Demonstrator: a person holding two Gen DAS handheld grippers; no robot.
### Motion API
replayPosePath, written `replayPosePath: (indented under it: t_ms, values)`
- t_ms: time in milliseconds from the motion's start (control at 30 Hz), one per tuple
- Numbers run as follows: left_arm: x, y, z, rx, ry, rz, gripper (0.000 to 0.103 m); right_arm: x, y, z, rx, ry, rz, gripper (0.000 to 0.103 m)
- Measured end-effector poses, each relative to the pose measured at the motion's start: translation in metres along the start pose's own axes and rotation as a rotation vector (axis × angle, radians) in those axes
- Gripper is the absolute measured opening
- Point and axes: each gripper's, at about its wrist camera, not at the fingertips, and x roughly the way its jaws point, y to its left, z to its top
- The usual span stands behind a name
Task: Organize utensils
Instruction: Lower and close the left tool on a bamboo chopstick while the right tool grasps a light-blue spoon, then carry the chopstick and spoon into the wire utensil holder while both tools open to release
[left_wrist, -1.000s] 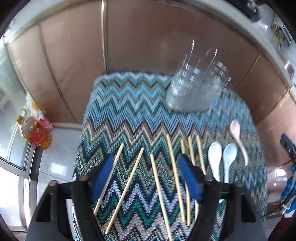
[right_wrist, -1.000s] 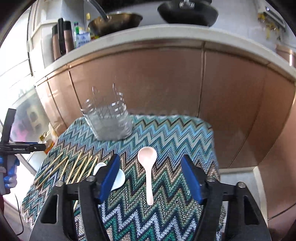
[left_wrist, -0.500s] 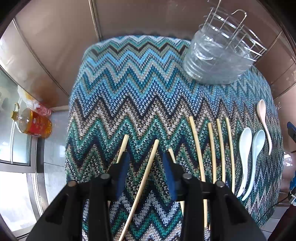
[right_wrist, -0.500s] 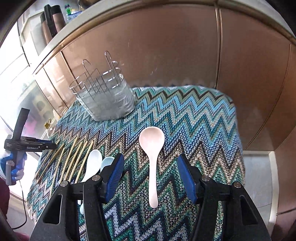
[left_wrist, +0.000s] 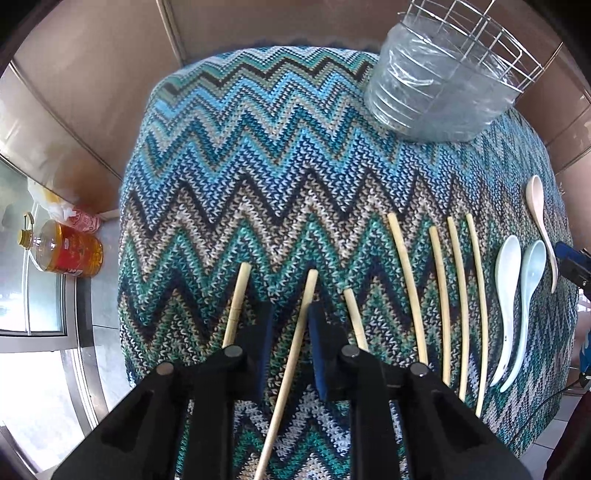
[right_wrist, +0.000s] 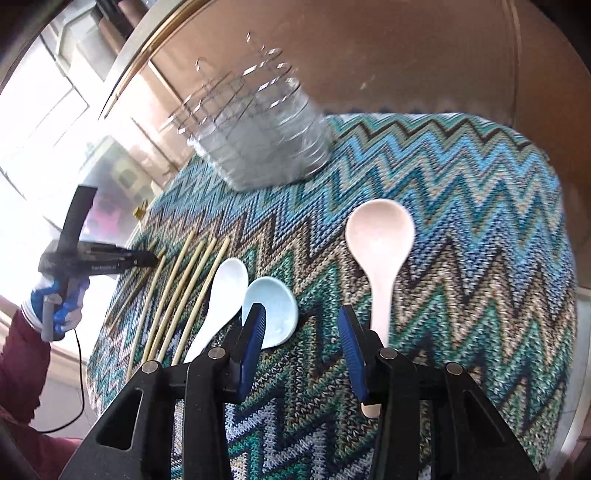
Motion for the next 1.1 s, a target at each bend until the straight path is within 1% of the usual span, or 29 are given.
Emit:
replayPosePath:
  t_ms: [67,233,400,500,533,567,633,667,767,867,967,1100]
  values:
    - [0.000,-0.004,0.001,0.006,0.006,0.005,0.014,0.004,-0.002,0.001,-0.003,0.013,0.005,0.041]
    - [0.004,-0.007,0.003,0.008,0.025,0.012,0.013,0.017,-0.005,0.005,-0.012,0.056,0.018,0.040]
    - [0.010,-0.004,0.005,0.012,0.035,0.011,0.013,0.033,-0.004,0.009,-0.026,0.100,0.032,0.035]
    - [0.014,-0.006,0.007,0.011,0.037,0.007,0.011,0.040,-0.004,0.011,-0.029,0.116,0.036,0.028]
    - [0.016,-0.006,0.009,0.005,0.037,0.005,0.009,0.042,-0.005,0.012,-0.030,0.120,0.037,0.023]
    - [0.017,-0.005,0.009,0.002,0.035,0.003,0.007,0.044,-0.005,0.013,-0.034,0.125,0.044,0.015]
    - [0.018,-0.004,0.008,-0.007,0.028,-0.001,0.006,0.045,-0.004,0.013,-0.044,0.129,0.061,0.008]
    - [0.018,-0.004,0.007,-0.009,0.024,-0.001,0.005,0.044,-0.002,0.013,-0.053,0.129,0.059,0.008]
    - [0.013,-0.004,-0.001,-0.015,-0.001,0.005,0.004,0.035,0.005,0.013,-0.080,0.110,0.036,0.006]
    - [0.001,-0.005,-0.009,-0.027,-0.039,0.004,0.004,0.021,0.015,0.011,-0.100,0.075,0.015,0.006]
    - [-0.019,-0.006,-0.018,-0.035,-0.094,0.001,0.004,0.001,0.028,0.006,-0.118,0.023,-0.024,0.005]
    - [-0.060,-0.002,-0.034,-0.047,-0.187,-0.011,0.004,-0.029,0.043,-0.001,-0.139,-0.042,-0.076,0.006]
